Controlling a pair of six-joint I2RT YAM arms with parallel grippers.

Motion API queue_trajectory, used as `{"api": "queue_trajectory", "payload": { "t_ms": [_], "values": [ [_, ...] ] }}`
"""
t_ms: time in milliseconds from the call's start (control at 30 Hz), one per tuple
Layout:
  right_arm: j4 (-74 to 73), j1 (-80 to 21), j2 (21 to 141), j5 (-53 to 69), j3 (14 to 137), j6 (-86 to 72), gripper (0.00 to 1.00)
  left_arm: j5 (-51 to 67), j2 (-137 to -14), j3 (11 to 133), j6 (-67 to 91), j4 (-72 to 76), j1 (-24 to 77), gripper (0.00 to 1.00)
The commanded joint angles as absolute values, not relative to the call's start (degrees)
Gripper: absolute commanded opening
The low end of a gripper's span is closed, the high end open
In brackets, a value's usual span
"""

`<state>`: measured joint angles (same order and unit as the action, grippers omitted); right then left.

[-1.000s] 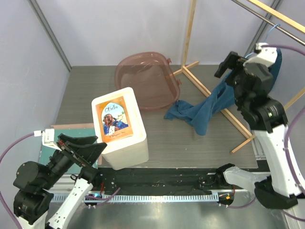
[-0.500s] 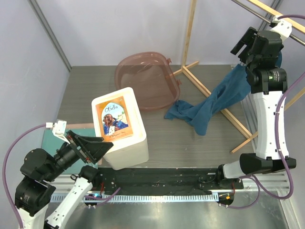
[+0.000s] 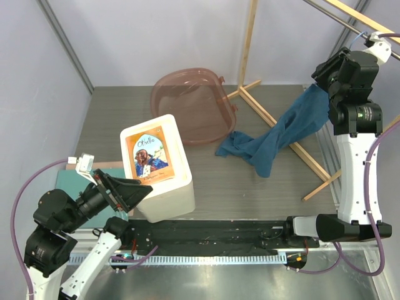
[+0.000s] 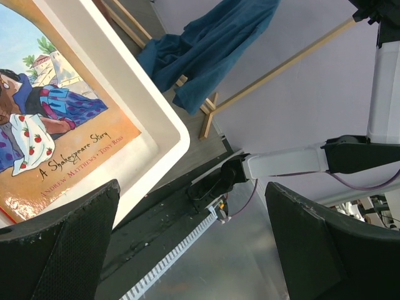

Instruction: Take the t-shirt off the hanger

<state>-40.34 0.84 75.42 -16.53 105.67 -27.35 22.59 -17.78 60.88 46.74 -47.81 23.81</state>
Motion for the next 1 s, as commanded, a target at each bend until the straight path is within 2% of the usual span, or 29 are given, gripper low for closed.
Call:
{"api": "queue_trajectory", "payload": {
  "t_ms": [0,233,333,533,767,967],
  "values": [
    [-35.69,1.05,73.39,-16.17,104.59,-28.92,0.34,24.43,-18.55,60.65,46.85,-45.53,23.47,0.98],
    [-31.83,1.05,71.55,-14.95,100.39,-31.81,0.17,24.52,-18.28,60.47,46.76,-45.97,23.47,0.97],
    [-26.56,1.05,69.53,-14.50,95.82,-31.47,0.15,24.17,-17.93,60.56,46.67,-46.40,23.38,0.97],
    [-10.07,1.05,65.57,-16.43,84.57,-29.62,0.02,23.82,-17.14,60.56,46.41,-47.20,23.47,0.97],
    [15.27,1.05,59.68,-18.01,67.09,-25.76,0.01,23.64,-17.75,61.52,45.79,-47.99,23.55,0.97],
    [28.90,1.05,60.38,-17.85,61.45,-22.24,0.01,23.20,-18.11,62.58,45.53,-48.78,23.47,0.97]
  ]
}}
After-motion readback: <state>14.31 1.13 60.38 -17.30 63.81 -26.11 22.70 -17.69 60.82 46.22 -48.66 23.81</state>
